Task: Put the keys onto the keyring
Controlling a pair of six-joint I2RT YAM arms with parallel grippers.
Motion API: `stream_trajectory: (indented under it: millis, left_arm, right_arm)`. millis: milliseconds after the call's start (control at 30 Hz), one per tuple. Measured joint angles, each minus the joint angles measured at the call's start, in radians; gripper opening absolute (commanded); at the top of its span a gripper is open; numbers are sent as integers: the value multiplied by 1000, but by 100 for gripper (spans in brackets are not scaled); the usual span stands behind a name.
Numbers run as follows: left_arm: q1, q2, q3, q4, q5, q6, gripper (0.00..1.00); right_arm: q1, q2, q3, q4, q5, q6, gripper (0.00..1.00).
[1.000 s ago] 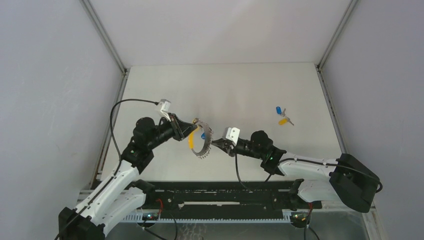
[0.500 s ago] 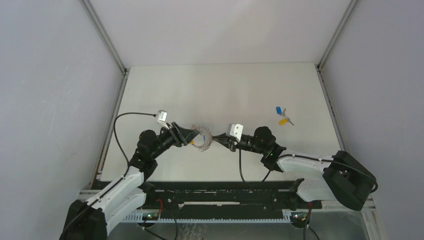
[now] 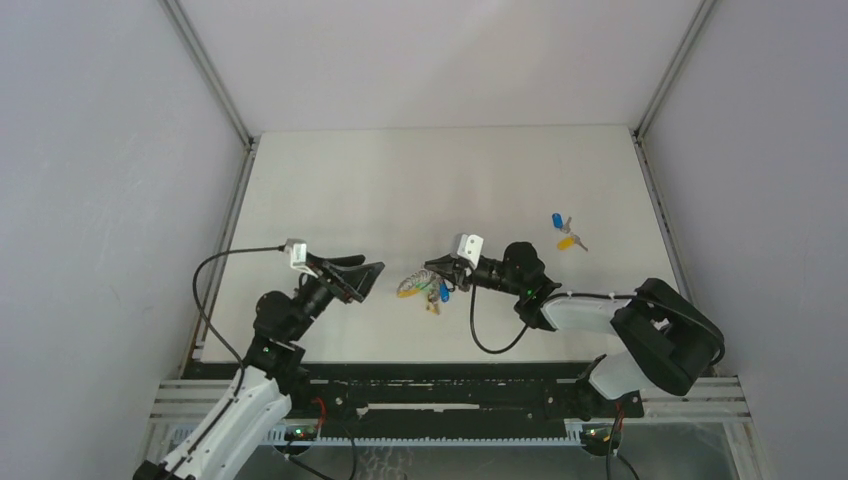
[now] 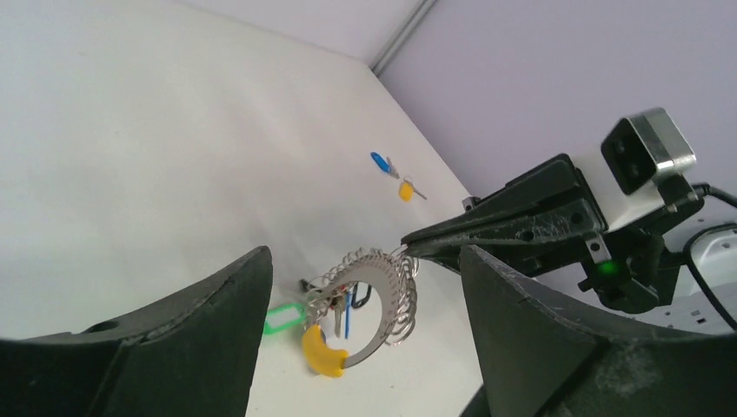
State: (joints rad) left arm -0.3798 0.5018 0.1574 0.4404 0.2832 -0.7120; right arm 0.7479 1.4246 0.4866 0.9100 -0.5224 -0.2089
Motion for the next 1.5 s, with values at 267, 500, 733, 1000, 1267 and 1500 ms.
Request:
stream_trajectory:
  millis: [267, 500, 733, 1000, 1267, 1500]
  left_arm:
    - [1, 18, -62, 48, -45, 83, 61]
    - [-6, 356, -13, 130, 1, 166, 54]
    - [-143, 478, 56, 198, 16, 227, 47]
    - [-271, 607, 61, 294, -8, 225, 41]
    - [-296, 589, 52, 378, -59, 241, 38]
    - [-263, 452, -3, 386, -96, 313, 39]
  right_arm:
    - [-45, 44, 1, 64, -72, 31, 0]
    - [-53, 69, 1, 83, -124, 45, 0]
    - [-53, 114, 10, 135, -134, 74, 0]
    - [-47, 154, 13, 166, -128, 95, 0]
    - [-47, 169, 13, 191, -146, 121, 0]
    - [-58, 180, 13, 209, -199, 150, 0]
